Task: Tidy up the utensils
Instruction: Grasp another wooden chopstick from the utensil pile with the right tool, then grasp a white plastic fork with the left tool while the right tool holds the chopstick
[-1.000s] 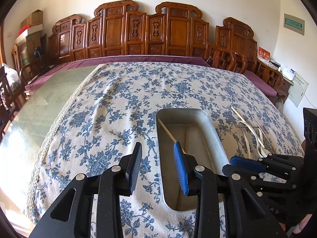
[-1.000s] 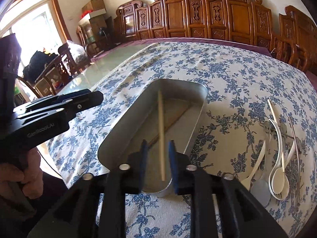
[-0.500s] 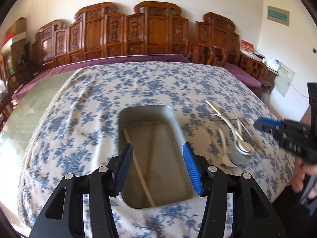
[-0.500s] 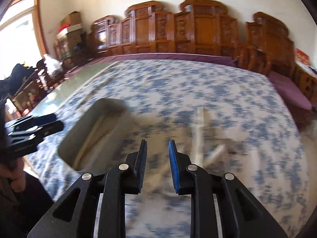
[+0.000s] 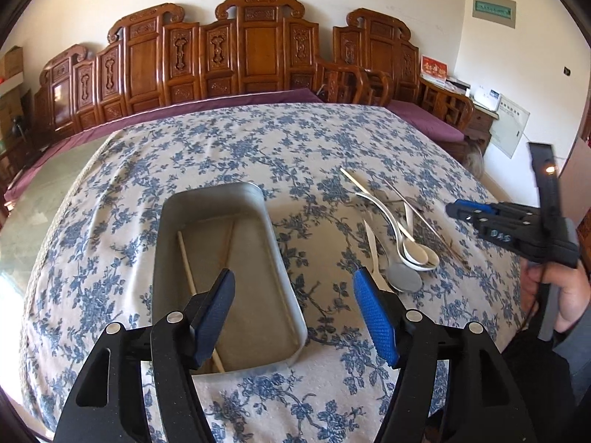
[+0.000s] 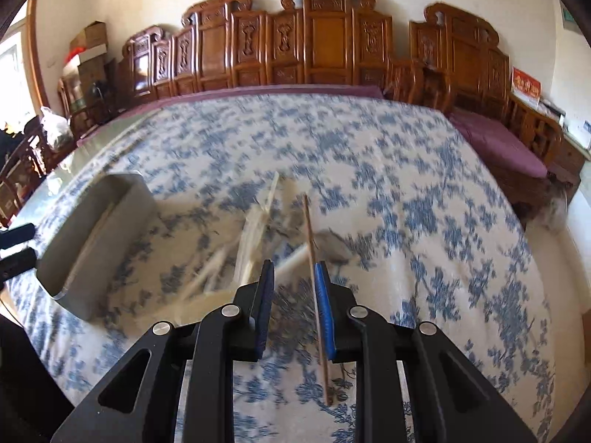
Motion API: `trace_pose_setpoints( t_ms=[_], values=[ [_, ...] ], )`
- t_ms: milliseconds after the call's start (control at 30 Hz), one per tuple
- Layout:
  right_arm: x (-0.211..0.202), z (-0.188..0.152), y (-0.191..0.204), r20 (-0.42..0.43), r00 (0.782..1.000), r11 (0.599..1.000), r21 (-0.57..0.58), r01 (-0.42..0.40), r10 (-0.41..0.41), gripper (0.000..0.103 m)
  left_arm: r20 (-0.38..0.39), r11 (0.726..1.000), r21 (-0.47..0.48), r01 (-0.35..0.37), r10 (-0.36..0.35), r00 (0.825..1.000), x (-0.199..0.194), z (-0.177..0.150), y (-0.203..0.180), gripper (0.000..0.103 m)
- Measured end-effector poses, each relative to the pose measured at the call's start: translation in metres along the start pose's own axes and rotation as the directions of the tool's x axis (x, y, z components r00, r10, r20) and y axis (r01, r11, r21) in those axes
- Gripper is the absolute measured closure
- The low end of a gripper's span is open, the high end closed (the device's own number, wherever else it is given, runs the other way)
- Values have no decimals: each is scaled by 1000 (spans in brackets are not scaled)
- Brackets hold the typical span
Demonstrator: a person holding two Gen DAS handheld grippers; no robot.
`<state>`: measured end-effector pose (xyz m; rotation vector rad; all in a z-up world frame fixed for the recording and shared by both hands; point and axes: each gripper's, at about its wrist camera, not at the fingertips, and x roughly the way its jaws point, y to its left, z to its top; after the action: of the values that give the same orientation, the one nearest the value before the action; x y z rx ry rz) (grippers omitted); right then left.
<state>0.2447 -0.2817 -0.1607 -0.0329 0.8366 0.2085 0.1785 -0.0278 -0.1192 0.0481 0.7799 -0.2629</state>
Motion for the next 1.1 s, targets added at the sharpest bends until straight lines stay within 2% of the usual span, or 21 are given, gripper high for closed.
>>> trace_pose_setpoints(
  t_ms=[200,367,533,800,1033,1100],
  values=[
    [33,-9,-10,-96,995,1000,24,-11,13,78,-29,1000,23,4,-4,1000,4,-1,-11,39],
    [48,-15,-12,-155,988,1000,16,14,-11,79,-48,998,61,4,-1,999,7,4,-26,39],
    [46,-17,-15,-158,987,1000,16,-1,4,97,-75,997,73,27,-22,997,17,11,-38,39],
    [32,-12,-23,-107,993,997,63,-51,57,97,-117,995,92,47,-36,993,43,23,-55,39],
    [26,-6,-26,-66,996,996,76,-50,55,97,-166,992,104,74,-56,985,78,28,-69,49],
    [25,-6,-26,-59,997,996,78,-51,56,97,-184,991,104,80,-60,981,90,30,-71,54]
  ],
)
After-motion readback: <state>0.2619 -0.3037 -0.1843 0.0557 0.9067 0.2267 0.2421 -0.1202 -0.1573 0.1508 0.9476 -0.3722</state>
